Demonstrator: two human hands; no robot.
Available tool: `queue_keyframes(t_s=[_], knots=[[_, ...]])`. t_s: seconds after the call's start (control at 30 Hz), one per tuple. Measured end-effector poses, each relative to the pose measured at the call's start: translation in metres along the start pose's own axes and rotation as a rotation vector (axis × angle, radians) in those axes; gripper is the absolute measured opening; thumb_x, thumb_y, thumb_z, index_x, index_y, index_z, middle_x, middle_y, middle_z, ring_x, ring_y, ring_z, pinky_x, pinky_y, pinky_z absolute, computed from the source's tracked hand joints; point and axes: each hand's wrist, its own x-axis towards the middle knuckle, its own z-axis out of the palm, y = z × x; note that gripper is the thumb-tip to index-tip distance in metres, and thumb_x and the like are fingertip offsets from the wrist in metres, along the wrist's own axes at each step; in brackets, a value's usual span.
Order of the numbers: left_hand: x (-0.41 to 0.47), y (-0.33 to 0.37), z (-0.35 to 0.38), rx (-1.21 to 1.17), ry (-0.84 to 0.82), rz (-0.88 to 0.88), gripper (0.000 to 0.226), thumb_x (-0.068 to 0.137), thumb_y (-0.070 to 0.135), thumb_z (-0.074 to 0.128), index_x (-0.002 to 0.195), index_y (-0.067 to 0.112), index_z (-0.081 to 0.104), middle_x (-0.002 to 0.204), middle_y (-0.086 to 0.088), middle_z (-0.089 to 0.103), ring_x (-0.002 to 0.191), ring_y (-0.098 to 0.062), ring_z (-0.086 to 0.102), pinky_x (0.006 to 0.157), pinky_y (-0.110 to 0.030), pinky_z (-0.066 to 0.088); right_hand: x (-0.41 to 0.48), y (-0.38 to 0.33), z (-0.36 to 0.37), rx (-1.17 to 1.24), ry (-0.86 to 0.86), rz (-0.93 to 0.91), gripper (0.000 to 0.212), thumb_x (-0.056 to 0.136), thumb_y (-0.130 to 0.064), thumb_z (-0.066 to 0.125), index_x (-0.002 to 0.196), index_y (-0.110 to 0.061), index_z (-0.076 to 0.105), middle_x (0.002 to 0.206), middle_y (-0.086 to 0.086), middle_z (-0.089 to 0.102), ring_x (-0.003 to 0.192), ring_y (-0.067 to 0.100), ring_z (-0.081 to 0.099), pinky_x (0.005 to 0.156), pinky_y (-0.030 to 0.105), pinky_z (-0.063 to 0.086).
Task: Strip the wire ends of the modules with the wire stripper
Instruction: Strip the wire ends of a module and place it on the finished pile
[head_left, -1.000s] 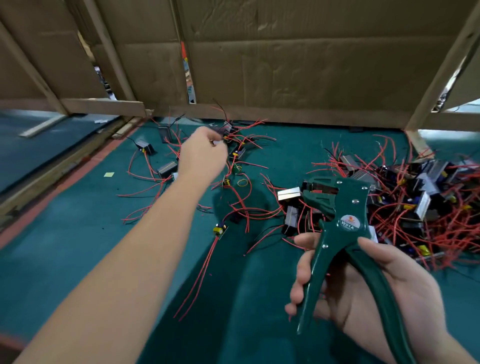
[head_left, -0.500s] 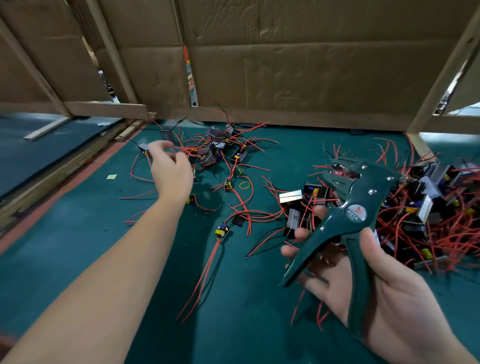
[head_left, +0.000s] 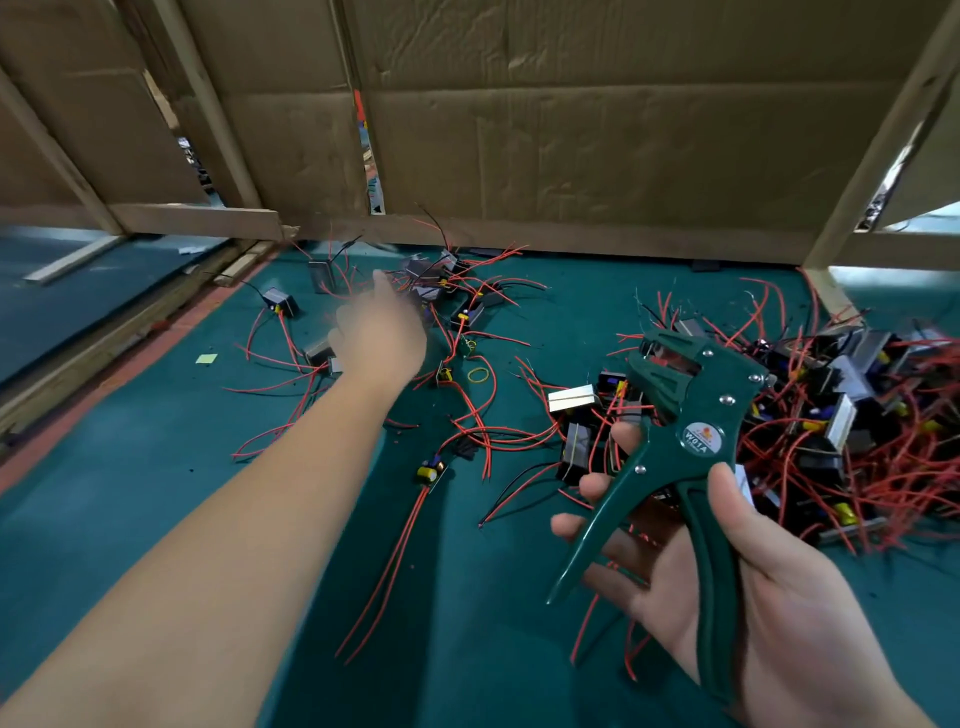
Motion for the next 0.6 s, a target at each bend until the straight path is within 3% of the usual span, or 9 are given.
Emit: queue_keyframes(t_s=[0.17,0.27,0.37,0.43,0.5,0.6], knots=[[0.015,0.002,0.001,0.016,-0.001,0.206,0.036,0.095,0.035,0.056,0.129,0.026,0.058,0.122,-0.007,0.064,0.116,-0.033,0.053,0.092,-0.043,0.043,0.001,-0.002,0.002,0.01,-0.004,0.002,0.069,0.068,-0.043,0.076,0.127,-0.011,0.059,0.11,0.025,0.064,0.099,0.045,0.063,0.077,0.048,0.055],[0.013,0.001,0.002,-0.082,0.05,0.26,0.027,0.098,0.033,0.051,0.111,0.019,0.069,0.103,-0.008,0.071,0.099,-0.031,0.06,0.083,-0.037,0.045,0.001,-0.003,0.003,-0.006,0.009,0.007,0.076,0.059,-0.042,0.083,0.124,-0.011,0.062,0.106,0.026,0.064,0.095,0.046,0.064,0.072,0.048,0.056],[-0.001,0.013,-0.009,-0.524,0.148,0.276,0.031,0.099,0.035,0.05,0.096,0.013,0.072,0.079,0.0,0.069,0.07,-0.021,0.056,0.067,-0.035,0.046,0.002,-0.004,0.005,0.005,0.022,-0.011,0.083,0.05,-0.042,0.088,0.123,-0.011,0.062,0.103,0.027,0.064,0.092,0.047,0.064,0.071,0.05,0.056],[-0.017,0.027,-0.026,-0.913,0.113,0.256,0.029,0.099,0.031,0.049,0.091,0.015,0.071,0.075,0.014,0.07,0.063,-0.015,0.059,0.062,-0.029,0.049,0.003,-0.003,0.003,0.003,0.041,-0.027,0.084,0.049,-0.041,0.089,0.123,-0.011,0.063,0.102,0.026,0.064,0.093,0.049,0.063,0.072,0.052,0.056],[-0.035,0.037,-0.042,-1.187,-0.026,0.294,0.031,0.101,0.023,0.046,0.081,0.012,0.067,0.082,0.02,0.071,0.071,-0.012,0.07,0.068,-0.024,0.054,0.003,-0.002,0.002,-0.01,0.064,-0.034,0.085,0.048,-0.042,0.089,0.123,-0.012,0.063,0.102,0.026,0.065,0.098,0.049,0.062,0.074,0.053,0.055],[-0.064,0.042,-0.054,-1.374,-0.287,0.295,0.019,0.101,0.013,0.042,0.102,0.017,0.06,0.063,0.009,0.063,0.064,-0.016,0.069,0.067,-0.022,0.054,0.002,-0.003,0.002,-0.017,0.074,-0.028,0.086,0.048,-0.043,0.088,0.125,-0.014,0.062,0.102,0.024,0.065,0.108,0.05,0.058,0.082,0.06,0.045]])
